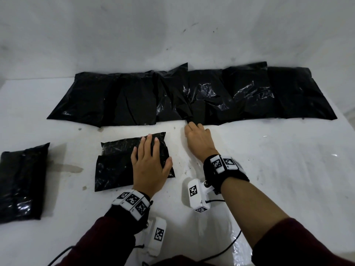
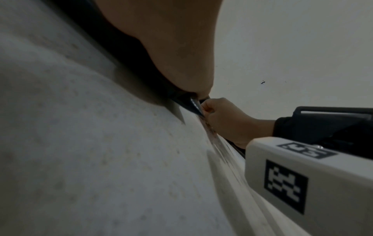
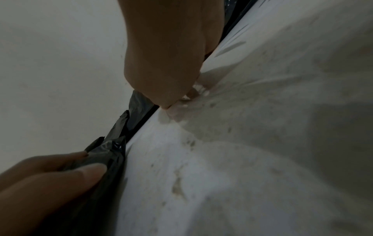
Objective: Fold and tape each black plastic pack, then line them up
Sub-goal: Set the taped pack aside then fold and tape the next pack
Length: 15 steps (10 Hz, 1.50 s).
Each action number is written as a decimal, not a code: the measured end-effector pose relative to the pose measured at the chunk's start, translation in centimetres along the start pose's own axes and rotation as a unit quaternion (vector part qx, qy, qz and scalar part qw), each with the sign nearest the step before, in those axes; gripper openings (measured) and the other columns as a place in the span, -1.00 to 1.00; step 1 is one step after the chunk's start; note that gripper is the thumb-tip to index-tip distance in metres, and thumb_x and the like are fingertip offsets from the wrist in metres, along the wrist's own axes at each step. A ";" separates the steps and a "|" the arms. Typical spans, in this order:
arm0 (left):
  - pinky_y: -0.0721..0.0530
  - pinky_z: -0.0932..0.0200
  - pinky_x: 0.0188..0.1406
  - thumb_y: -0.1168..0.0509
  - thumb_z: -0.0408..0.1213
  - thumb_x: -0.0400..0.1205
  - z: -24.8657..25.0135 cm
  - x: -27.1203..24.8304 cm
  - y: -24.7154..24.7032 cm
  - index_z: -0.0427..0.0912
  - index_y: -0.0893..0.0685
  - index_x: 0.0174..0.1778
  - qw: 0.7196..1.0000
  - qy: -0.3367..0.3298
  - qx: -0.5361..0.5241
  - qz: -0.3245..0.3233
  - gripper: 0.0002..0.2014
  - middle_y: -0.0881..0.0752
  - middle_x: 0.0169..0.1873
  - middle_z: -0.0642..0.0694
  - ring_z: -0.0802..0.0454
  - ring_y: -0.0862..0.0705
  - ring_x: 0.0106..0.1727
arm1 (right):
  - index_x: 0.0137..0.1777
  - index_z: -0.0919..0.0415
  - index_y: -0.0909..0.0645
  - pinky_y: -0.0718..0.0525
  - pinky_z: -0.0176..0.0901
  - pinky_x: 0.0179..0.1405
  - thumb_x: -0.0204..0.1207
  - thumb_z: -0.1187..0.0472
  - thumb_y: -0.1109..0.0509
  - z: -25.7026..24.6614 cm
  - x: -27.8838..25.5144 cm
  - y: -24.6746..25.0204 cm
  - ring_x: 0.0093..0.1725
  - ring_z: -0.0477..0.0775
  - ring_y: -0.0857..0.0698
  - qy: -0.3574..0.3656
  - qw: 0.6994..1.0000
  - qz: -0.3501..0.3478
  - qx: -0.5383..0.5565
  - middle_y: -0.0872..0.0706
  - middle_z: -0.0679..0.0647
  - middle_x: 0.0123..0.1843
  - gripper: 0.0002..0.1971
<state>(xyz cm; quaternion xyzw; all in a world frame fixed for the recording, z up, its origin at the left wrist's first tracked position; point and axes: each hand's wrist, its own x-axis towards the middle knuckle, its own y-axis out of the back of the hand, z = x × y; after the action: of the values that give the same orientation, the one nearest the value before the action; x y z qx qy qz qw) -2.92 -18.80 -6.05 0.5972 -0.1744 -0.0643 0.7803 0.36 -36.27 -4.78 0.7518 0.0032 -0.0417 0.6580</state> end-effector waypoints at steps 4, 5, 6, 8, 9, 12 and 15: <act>-0.30 -0.24 0.43 -0.03 0.10 0.54 0.0 -0.1 -0.1 -0.30 -0.50 0.41 1.000 0.002 0.006 0.004 -0.35 -0.46 0.45 -0.29 -0.24 -0.39 0.50 | 0.07 0.33 -0.55 -0.39 0.01 -0.19 0.56 0.48 -0.16 1.5 -0.4 -0.9 -0.03 0.22 -0.55 0.023 0.990 0.057 0.125 -0.53 0.17 0.13 -0.81; -0.30 -0.23 0.43 -0.03 0.10 0.54 0.0 -0.1 -0.2 -0.30 -0.49 0.41 1.000 0.001 0.006 0.003 -0.35 -0.46 0.45 -0.28 -0.24 -0.38 0.50 | -0.04 0.37 -0.61 -0.38 -0.02 -0.25 0.57 0.43 -0.24 1.8 -0.5 -1.4 -0.10 0.26 -0.58 0.039 0.986 0.077 0.141 -0.61 0.21 0.04 -0.88; -0.30 -0.24 0.43 -0.03 0.10 0.54 -0.1 -0.1 -0.2 -0.30 -0.50 0.41 1.000 0.001 0.003 0.002 -0.35 -0.46 0.45 -0.28 -0.24 -0.38 0.50 | -0.25 0.39 -0.62 -0.43 -0.01 -0.39 0.46 0.45 -0.32 1.7 -0.5 -1.8 -0.27 0.31 -0.61 0.049 0.980 0.115 0.154 -0.65 0.23 -0.16 -0.91; -0.32 -0.25 0.42 -0.03 0.10 0.54 0.0 -0.1 -0.1 -0.30 -0.50 0.40 1.000 -0.001 0.005 0.005 -0.35 -0.47 0.45 -0.29 -0.24 -0.39 0.49 | -0.02 0.41 -0.61 -0.42 0.05 -0.27 0.59 0.40 -0.23 1.5 0.0 -0.9 -0.12 0.32 -0.58 0.033 0.993 0.062 0.099 -0.61 0.26 0.06 -0.87; -0.31 -0.24 0.43 -0.03 0.10 0.54 0.0 -0.1 -0.2 -0.30 -0.50 0.40 1.000 -0.001 0.003 0.006 -0.35 -0.47 0.45 -0.29 -0.23 -0.38 0.50 | -0.02 0.41 -0.59 -0.41 0.05 -0.36 0.53 0.47 -0.27 1.2 0.0 -0.7 -0.19 0.34 -0.59 0.048 0.995 0.063 0.062 -0.61 0.27 0.05 -0.90; -0.33 -0.24 0.42 -0.04 0.10 0.54 -0.2 -0.1 -0.1 -0.30 -0.50 0.40 1.000 -0.007 0.011 0.007 -0.35 -0.48 0.44 -0.29 -0.24 -0.41 0.49 | -0.34 0.34 -0.56 -0.26 -0.24 -0.66 0.28 0.49 -0.15 1.2 -0.3 -0.2 -0.58 0.19 -0.53 0.100 0.992 0.073 0.011 -0.61 0.19 -0.30 -0.83; -0.32 -0.24 0.42 -0.04 0.09 0.54 0.0 -0.2 -0.2 -0.31 -0.49 0.40 1.000 -0.007 0.012 0.008 -0.35 -0.47 0.44 -0.30 -0.25 -0.41 0.49 | -0.06 0.34 -0.57 -0.33 -0.06 -0.18 0.42 0.54 -0.11 2.3 -1.1 -0.4 -0.05 0.25 -0.48 0.079 0.991 0.057 0.095 -0.61 0.20 0.00 -0.75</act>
<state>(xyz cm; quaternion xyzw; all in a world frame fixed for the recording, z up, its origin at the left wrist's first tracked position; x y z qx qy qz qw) -3.06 -18.75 -6.27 0.6050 -0.1852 -0.0603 0.7720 -0.87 -38.48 -5.38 0.8110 0.0085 0.0555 0.5823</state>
